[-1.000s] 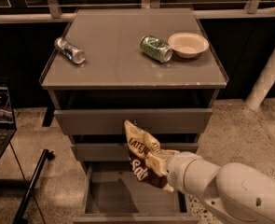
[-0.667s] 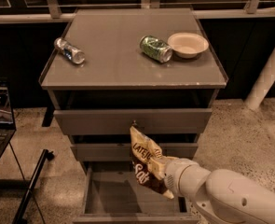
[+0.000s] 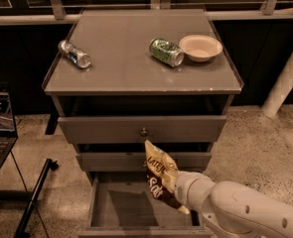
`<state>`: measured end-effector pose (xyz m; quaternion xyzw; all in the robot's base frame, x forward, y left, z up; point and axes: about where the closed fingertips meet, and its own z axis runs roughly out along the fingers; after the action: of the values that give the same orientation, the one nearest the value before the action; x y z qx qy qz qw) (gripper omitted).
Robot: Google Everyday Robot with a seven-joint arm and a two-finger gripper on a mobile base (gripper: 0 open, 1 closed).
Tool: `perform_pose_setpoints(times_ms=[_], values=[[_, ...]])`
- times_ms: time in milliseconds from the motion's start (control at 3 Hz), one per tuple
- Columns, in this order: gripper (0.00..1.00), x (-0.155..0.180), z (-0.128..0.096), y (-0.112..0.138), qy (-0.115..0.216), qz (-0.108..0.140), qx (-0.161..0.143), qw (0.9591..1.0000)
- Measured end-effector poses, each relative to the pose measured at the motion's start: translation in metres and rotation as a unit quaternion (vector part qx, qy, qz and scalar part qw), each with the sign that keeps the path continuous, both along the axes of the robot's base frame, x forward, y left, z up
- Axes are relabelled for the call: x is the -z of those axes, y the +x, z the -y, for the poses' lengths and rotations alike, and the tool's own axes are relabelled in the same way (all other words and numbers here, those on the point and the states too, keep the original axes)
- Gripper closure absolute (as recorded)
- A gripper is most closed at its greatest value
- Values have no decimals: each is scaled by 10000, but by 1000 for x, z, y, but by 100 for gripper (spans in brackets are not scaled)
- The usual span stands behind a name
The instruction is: Place brown chip bag into bottom drawer
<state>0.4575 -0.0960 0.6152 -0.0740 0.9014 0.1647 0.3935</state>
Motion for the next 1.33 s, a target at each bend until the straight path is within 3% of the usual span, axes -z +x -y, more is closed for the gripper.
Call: perform_pose_setpoints(times_ms=[333,667,1000,1333], values=[[100,3,0,0,30,9,22,10000],[100,27,11,5,171,46,365,9992],[100,81,27,10,486,-208,766,9957],[100,146,36,11,828,-596,1127,9884]])
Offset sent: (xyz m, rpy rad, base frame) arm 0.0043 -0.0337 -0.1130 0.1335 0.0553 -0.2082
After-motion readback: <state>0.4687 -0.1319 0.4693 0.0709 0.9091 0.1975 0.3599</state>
